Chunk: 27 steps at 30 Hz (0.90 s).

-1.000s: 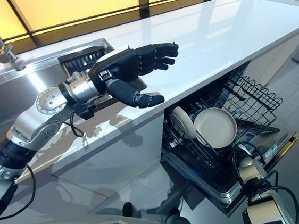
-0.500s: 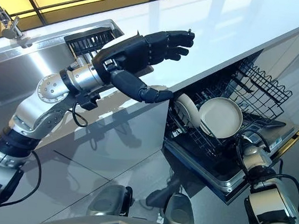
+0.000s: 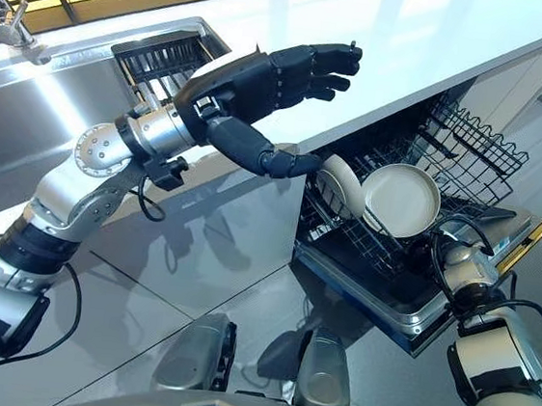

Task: Pick up plates and place into dishwasher.

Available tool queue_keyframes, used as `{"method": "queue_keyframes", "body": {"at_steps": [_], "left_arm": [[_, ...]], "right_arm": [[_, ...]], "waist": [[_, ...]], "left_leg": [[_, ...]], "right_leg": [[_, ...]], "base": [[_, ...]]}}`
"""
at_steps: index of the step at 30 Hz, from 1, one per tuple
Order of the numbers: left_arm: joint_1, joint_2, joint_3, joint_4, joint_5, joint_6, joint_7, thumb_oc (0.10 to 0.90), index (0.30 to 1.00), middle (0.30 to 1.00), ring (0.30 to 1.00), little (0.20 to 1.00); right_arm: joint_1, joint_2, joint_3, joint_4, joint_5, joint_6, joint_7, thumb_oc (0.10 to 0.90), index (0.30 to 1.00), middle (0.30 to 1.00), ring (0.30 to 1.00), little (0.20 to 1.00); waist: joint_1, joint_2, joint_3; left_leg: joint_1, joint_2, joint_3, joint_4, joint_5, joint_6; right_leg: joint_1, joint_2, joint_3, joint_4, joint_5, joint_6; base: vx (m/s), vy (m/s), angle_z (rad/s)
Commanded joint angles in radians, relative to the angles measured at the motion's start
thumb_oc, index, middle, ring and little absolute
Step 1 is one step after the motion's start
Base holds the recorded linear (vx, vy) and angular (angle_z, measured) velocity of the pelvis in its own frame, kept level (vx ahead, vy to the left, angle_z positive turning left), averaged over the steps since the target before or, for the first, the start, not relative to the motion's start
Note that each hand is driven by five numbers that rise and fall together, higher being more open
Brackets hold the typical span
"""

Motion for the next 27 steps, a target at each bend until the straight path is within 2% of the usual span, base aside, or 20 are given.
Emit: {"method": "queue_keyframes", "body": {"at_steps": [1,6,12,23,27], "left_arm": [[-0.071,-0.039,0.066,-0.025,-0.023,-0.069,0.043,0.800,0.900,0.900,0.900,0.900],[-0.069,-0.053,0.062,-0.009,-0.019,-0.078,0.045,0.800,0.900,0.900,0.900,0.900],[-0.081,-0.087,0.059,0.012,-0.023,-0.072,0.032,0.800,0.900,0.900,0.900,0.900],[-0.106,-0.117,0.054,0.021,-0.057,-0.079,0.019,0.800,0.900,0.900,0.900,0.900],[-0.120,-0.115,0.047,0.031,-0.056,-0.078,0.022,0.800,0.900,0.900,0.900,0.900]], "right_arm": [[-0.047,0.066,0.073,-0.040,-0.024,-0.014,0.035,0.100,0.300,0.300,0.300,0.200],[-0.131,0.074,0.119,-0.094,-0.056,0.026,0.064,0.100,0.300,0.300,0.300,0.200],[-0.216,0.112,0.136,-0.092,0.032,0.059,0.074,0.100,0.300,0.300,0.300,0.200],[-0.271,0.141,0.083,-0.117,0.305,0.005,-0.028,0.100,0.300,0.300,0.300,0.200],[-0.284,0.144,0.063,-0.134,0.343,-0.016,-0.080,0.100,0.300,0.300,0.300,0.200]], "waist": [[0.019,0.032,-0.018],[0.029,0.032,-0.009],[0.046,0.033,-0.003],[0.059,0.033,-0.001],[0.060,0.031,-0.002]], "left_leg": [[0.029,-0.032,0.005,0.049,-0.046,0.097],[0.035,-0.036,-0.005,0.041,-0.037,0.088],[0.041,-0.039,-0.017,0.028,-0.030,0.080],[0.040,-0.046,-0.025,0.022,-0.025,0.069],[0.039,-0.047,-0.026,0.024,-0.027,0.066]], "right_leg": [[0.049,0.044,0.001,0.062,0.023,-0.079],[0.049,0.041,0.000,0.065,0.026,-0.073],[0.055,0.030,-0.006,0.060,0.028,-0.076],[0.064,0.019,-0.014,0.049,0.031,-0.074],[0.068,0.018,-0.018,0.046,0.032,-0.073]], "base": [[0.05,0.024,-0.02],[0.05,0.022,-0.01],[0.04,0.015,0.03],[0.01,0.002,0.06],[0.00,0.000,0.00]]}}
